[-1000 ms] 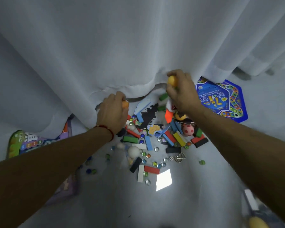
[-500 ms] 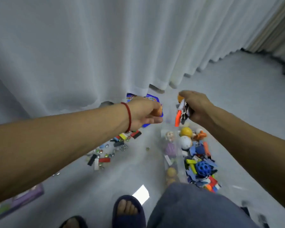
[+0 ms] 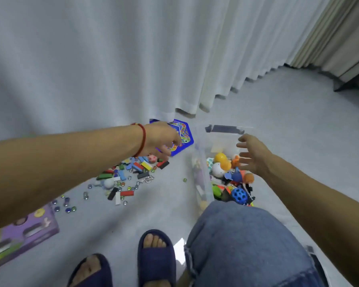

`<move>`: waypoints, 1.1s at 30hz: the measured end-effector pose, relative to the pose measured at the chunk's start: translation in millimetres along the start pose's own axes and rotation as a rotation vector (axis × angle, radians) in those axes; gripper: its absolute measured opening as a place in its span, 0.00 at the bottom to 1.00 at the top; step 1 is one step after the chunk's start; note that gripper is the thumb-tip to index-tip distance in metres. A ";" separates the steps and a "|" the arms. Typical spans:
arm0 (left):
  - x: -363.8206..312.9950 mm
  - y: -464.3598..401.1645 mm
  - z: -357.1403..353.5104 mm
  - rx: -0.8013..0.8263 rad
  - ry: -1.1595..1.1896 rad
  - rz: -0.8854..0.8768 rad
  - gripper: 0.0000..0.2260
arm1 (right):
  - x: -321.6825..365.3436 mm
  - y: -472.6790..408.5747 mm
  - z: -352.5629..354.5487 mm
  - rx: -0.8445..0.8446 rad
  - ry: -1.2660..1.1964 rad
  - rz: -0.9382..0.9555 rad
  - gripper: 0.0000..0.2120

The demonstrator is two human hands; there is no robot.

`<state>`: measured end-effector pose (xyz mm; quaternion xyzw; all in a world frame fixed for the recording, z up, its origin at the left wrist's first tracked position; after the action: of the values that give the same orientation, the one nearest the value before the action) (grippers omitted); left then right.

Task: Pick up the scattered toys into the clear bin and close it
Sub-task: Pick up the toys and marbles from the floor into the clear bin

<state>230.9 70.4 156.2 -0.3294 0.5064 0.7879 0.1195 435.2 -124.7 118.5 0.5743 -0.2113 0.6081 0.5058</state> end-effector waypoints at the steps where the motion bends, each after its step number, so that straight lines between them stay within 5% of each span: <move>1: 13.5 2.6 17.3 -0.034 -0.028 0.012 0.13 | 4.1 0.8 -15.4 0.019 0.019 0.063 0.16; 5: 83.6 1.8 81.1 -0.165 -0.101 0.097 0.08 | 24.9 18.1 -103.1 0.287 0.178 0.353 0.13; 9: 182.9 -18.2 128.3 -0.334 -0.208 0.230 0.07 | 0.8 33.6 -204.1 0.662 0.520 0.417 0.10; 12: 251.1 -36.4 149.6 -0.424 -0.273 0.282 0.09 | -44.1 16.3 -267.0 0.775 0.850 0.482 0.18; 19: 313.5 -99.6 148.2 -0.525 -0.360 0.214 0.16 | -116.9 -61.7 -336.4 0.639 1.164 0.572 0.44; 25: 295.6 -163.8 126.6 -0.577 -0.406 -0.036 0.20 | -134.3 -101.8 -371.3 0.612 1.270 0.715 0.36; 33: 267.0 -214.8 112.1 -0.647 -0.569 -0.054 0.23 | -143.4 -123.4 -381.8 0.616 1.216 0.759 0.32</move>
<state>96.9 228.4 -139.0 -0.1330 0.1713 0.9621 0.1655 331.5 191.1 -148.1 0.1431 0.0994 0.9788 0.1079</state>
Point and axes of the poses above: each hand's wrist, its own y-axis away from the middle knuckle, its own z-axis out of the back of the hand, x = y × z, the point moved 5 cm from there along -y, towards the middle knuckle, and after that the axes turned 14 degrees about z, right-handed, at the moved point
